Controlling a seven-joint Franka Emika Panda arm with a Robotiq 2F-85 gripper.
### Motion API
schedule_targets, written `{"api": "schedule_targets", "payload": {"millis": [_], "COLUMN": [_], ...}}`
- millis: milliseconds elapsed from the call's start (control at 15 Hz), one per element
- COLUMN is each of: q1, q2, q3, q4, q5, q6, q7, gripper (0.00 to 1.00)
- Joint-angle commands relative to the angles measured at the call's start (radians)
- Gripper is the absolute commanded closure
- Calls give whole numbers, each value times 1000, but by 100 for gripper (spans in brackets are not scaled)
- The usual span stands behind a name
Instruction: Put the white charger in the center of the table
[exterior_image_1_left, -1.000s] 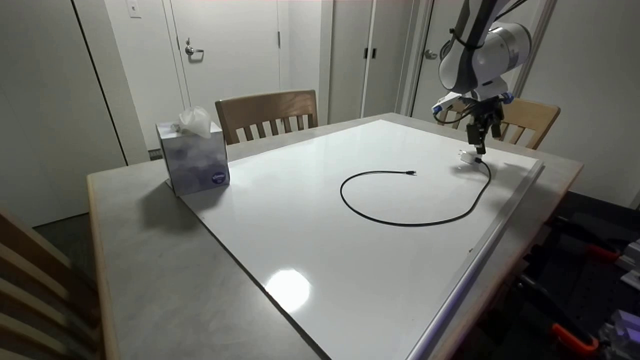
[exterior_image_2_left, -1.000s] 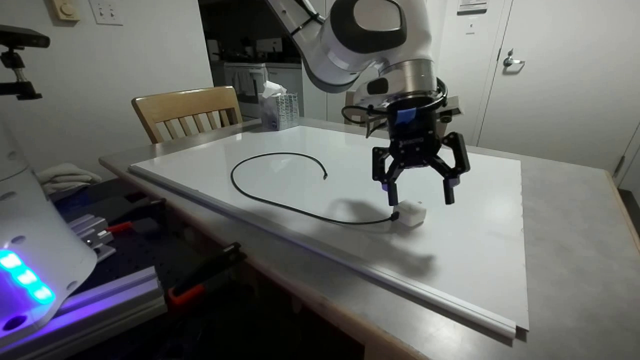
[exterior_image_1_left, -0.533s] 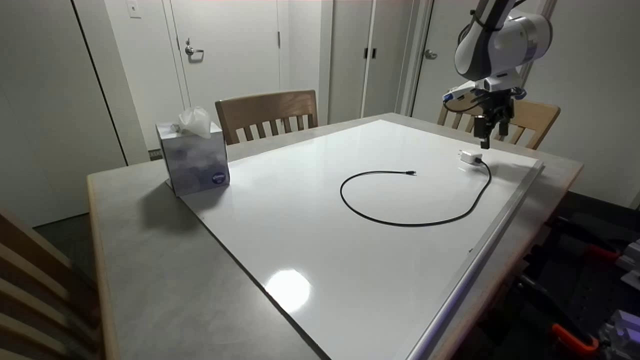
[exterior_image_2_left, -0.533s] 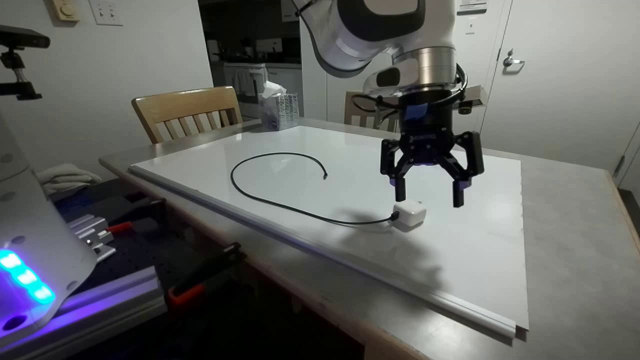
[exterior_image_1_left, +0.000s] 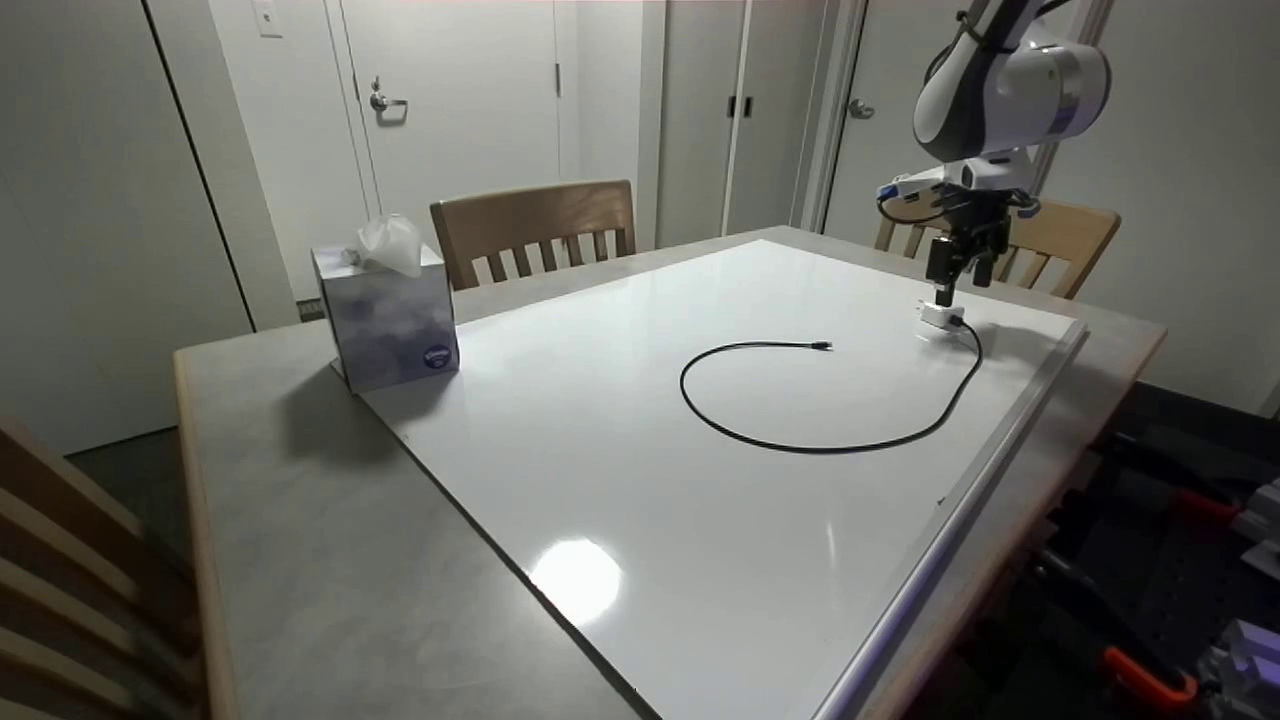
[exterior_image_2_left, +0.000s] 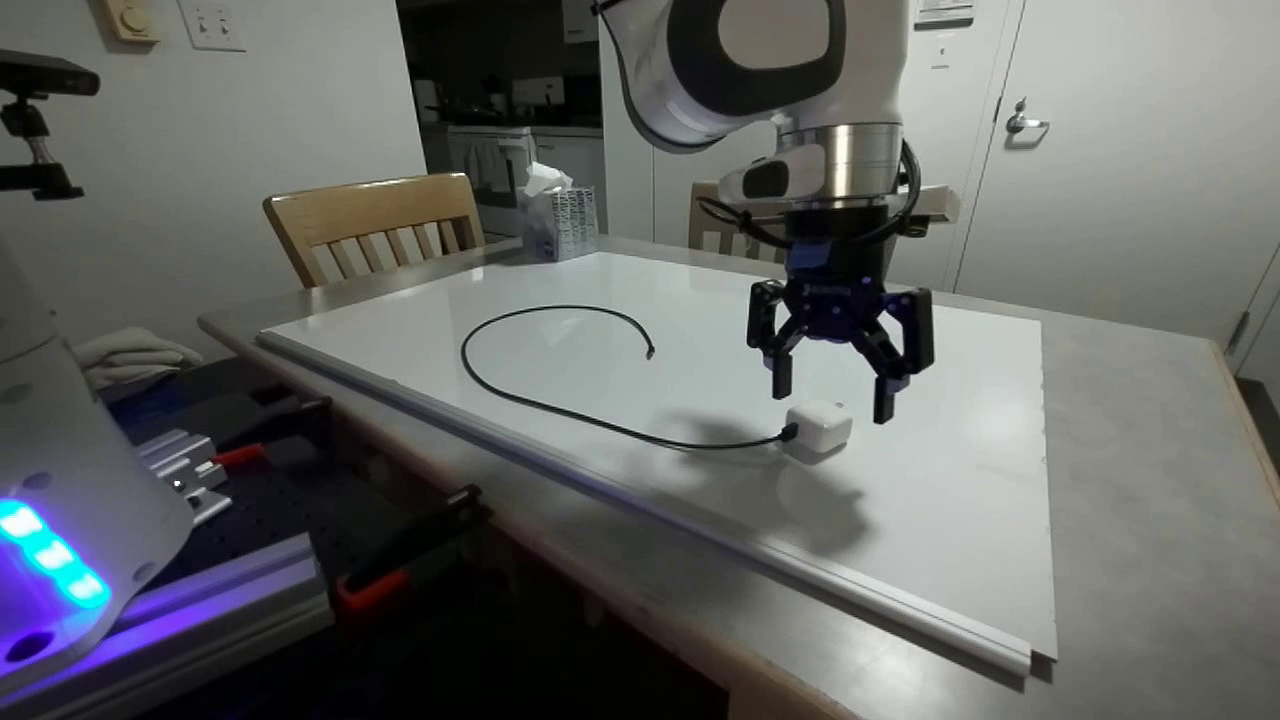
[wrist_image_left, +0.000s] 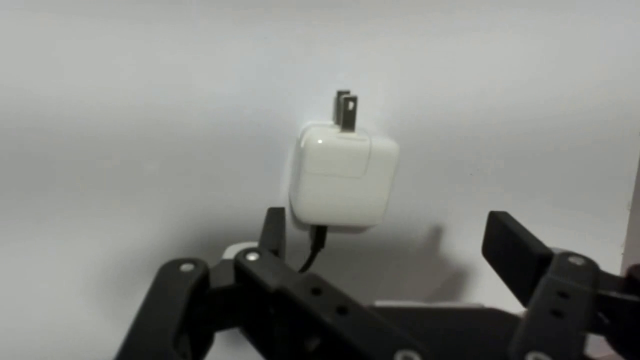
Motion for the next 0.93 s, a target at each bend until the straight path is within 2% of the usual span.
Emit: {"api": "schedule_targets", "payload": {"millis": [0, 200, 667, 867], "q1": [-124, -178, -240, -219], "q2": [-59, -61, -54, -43], "q3": [125, 177, 214, 196], "q4": [-19, -17, -15, -4], "q5": [26, 33, 64, 67], "q6": [-23, -40, -67, -80], "q7": [-23, -9, -1, 4], "gripper": [0, 0, 0, 34]}}
